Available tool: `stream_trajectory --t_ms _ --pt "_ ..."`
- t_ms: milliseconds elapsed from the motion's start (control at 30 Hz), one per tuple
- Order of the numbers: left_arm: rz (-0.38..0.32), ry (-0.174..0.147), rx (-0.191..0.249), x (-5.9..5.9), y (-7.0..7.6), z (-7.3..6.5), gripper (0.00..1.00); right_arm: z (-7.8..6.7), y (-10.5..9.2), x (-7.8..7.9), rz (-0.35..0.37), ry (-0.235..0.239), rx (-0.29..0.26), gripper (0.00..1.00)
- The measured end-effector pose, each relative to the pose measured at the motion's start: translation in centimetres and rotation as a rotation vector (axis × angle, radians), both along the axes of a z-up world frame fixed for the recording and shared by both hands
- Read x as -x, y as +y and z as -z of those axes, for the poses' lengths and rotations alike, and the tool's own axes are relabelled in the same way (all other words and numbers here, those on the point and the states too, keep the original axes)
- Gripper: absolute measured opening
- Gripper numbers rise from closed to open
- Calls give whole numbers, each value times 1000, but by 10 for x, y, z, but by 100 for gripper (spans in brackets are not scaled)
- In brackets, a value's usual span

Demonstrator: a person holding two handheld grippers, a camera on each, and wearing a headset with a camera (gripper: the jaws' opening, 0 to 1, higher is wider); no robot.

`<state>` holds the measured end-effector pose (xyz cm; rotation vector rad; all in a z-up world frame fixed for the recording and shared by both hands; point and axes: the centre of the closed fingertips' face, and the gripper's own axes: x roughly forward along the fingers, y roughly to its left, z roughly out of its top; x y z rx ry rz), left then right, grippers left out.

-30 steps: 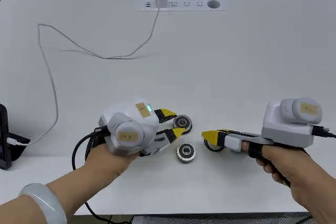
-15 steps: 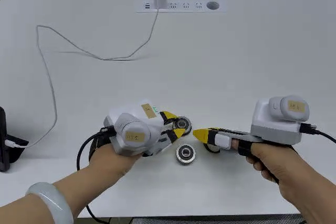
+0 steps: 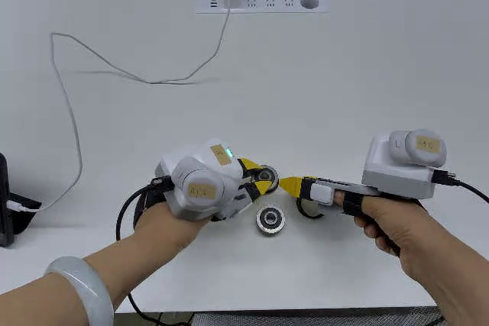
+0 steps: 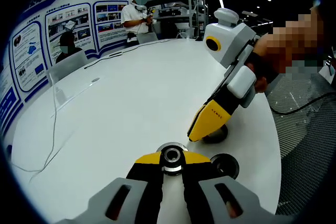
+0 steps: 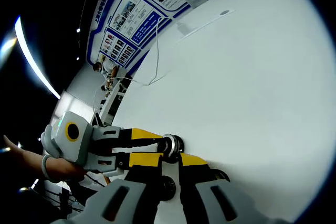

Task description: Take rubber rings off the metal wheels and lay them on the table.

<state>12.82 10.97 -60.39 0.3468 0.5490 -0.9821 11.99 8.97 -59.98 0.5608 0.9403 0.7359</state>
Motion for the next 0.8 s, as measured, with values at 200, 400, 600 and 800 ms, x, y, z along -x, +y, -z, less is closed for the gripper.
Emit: stream_trajectory --t_ms 200,400,600,800 --pt "1 1 -2 0 0 0 14 4 8 -2 20 37 -26 17" --pt "1 2 -1 -1 0 0 14 6 11 -3 42 73 -58 20" --pt "0 3 3 0 0 0 14 7 12 -2 61 102 -100 22" --pt "-1 5 5 1 0 0 14 5 13 -2 78 118 -127 23"
